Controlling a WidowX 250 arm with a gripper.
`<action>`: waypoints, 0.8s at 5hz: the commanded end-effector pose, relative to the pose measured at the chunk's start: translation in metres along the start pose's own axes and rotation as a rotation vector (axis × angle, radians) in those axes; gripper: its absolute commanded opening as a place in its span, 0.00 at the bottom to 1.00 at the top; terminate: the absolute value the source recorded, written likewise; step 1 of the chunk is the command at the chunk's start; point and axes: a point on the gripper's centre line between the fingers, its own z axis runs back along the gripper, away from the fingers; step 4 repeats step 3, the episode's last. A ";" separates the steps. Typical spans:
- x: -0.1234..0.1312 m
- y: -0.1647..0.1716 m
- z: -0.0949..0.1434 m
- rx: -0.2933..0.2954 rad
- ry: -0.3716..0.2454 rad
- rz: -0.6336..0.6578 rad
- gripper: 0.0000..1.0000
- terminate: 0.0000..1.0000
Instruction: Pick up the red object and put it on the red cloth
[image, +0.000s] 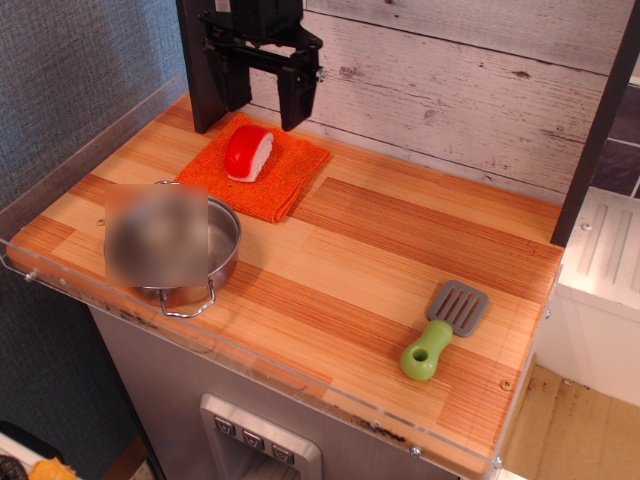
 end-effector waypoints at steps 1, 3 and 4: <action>-0.010 -0.002 0.029 0.033 -0.094 0.021 1.00 0.00; -0.015 0.002 0.034 0.007 -0.002 -0.001 1.00 1.00; -0.015 0.002 0.034 0.007 -0.002 -0.001 1.00 1.00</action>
